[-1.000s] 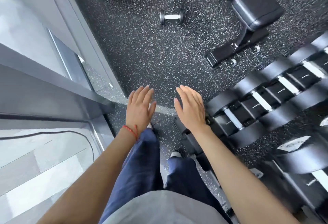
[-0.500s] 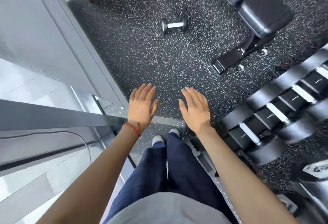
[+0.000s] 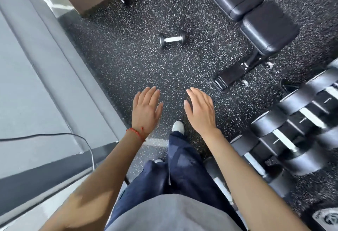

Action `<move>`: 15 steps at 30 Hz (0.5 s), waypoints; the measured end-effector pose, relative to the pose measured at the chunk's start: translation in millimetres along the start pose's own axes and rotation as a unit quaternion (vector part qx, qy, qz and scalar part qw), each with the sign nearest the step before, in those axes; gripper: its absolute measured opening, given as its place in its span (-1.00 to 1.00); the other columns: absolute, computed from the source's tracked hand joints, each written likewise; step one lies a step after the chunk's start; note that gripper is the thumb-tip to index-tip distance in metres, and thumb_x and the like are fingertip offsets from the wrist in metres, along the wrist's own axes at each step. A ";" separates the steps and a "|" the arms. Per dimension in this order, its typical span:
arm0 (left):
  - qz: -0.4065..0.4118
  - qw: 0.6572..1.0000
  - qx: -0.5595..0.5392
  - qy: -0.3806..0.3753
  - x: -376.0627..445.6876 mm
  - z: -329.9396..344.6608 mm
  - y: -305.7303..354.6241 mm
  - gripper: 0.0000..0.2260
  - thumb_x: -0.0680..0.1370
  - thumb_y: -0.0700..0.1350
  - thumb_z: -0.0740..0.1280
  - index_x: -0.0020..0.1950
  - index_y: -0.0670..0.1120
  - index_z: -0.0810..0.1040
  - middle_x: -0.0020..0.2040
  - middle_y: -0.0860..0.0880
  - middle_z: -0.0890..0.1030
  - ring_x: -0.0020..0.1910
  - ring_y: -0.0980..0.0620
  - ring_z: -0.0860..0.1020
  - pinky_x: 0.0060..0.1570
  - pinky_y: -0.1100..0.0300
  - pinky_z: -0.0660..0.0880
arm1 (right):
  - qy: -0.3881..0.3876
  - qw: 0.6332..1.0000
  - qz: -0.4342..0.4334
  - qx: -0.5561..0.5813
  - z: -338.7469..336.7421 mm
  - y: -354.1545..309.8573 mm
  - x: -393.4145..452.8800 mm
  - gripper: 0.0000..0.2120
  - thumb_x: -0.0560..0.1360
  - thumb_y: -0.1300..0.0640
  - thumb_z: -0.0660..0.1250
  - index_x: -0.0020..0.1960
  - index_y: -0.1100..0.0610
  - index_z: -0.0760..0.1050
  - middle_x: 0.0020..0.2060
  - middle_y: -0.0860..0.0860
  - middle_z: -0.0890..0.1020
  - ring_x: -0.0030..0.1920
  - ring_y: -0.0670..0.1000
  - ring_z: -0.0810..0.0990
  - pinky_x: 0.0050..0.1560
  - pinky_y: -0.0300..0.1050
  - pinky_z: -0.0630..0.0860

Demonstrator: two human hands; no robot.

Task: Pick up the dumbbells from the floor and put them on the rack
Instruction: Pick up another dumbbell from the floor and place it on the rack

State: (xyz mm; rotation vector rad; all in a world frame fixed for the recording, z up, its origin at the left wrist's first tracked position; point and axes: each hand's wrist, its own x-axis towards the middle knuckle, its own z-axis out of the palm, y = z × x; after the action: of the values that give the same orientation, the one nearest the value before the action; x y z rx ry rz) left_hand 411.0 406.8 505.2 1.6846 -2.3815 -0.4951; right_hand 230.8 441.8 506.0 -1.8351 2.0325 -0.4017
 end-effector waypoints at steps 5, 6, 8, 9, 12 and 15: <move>-0.007 1.000 0.004 0.005 69.0 0.7 16.8 -0.62 0.57 -0.05 0.21 0.35 -0.17 0.39 0.34 -0.17 0.46 0.38 -0.15 0.35 0.40 -0.06 0.11 | 0.009 1.000 -0.007 0.000 -25.1 26.6 63.8 -0.61 0.57 0.07 0.10 0.34 0.20 0.36 0.32 0.15 0.46 0.35 0.11 0.38 0.39 -0.01 0.14; -0.007 1.000 0.007 0.009 81.4 0.1 18.8 -0.62 0.57 -0.05 0.21 0.34 -0.17 0.40 0.34 -0.17 0.47 0.37 -0.16 0.36 0.39 -0.06 0.11 | 0.008 1.000 -0.005 -0.001 -29.2 31.9 76.2 -0.61 0.57 0.06 0.10 0.34 0.20 0.35 0.32 0.14 0.45 0.35 0.11 0.37 0.39 -0.01 0.13; -0.013 1.000 0.013 0.011 102.3 -1.4 21.0 -0.63 0.57 -0.05 0.21 0.33 -0.17 0.41 0.33 -0.17 0.48 0.36 -0.17 0.37 0.38 -0.10 0.14 | 0.008 1.000 0.002 -0.007 -36.0 41.4 98.3 -0.61 0.57 0.05 0.10 0.34 0.19 0.35 0.33 0.14 0.45 0.36 0.10 0.36 0.40 -0.01 0.12; -0.016 1.000 0.014 0.013 111.8 -2.6 21.5 -0.63 0.57 -0.05 0.22 0.33 -0.18 0.41 0.32 -0.17 0.48 0.36 -0.18 0.38 0.38 -0.11 0.16 | 0.009 1.000 0.006 -0.012 -38.7 44.6 108.3 -0.61 0.58 0.05 0.10 0.35 0.19 0.35 0.33 0.13 0.44 0.36 0.09 0.36 0.40 0.00 0.11; -0.018 1.000 0.013 0.013 140.2 -5.6 20.9 -0.63 0.57 -0.06 0.23 0.32 -0.20 0.42 0.31 -0.19 0.49 0.35 -0.19 0.39 0.36 -0.14 0.21 | -0.002 1.000 0.010 -0.016 -42.4 48.8 135.3 -0.60 0.58 0.04 0.07 0.36 0.18 0.32 0.36 0.12 0.42 0.39 0.08 0.32 0.42 -0.01 0.06; -0.015 1.000 0.013 0.012 173.1 -6.8 14.7 -0.63 0.56 -0.06 0.24 0.32 -0.21 0.42 0.31 -0.20 0.49 0.34 -0.19 0.40 0.35 -0.13 0.22 | -0.003 1.000 0.001 -0.020 -43.0 47.8 164.6 -0.60 0.58 0.05 0.08 0.35 0.19 0.33 0.35 0.14 0.43 0.38 0.09 0.34 0.42 0.02 0.11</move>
State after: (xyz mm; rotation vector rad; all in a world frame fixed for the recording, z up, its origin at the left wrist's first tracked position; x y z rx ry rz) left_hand 341.5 247.5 509.6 1.7290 -2.3601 -0.4484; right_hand 155.4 282.0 509.3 -1.8562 2.0515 -0.3576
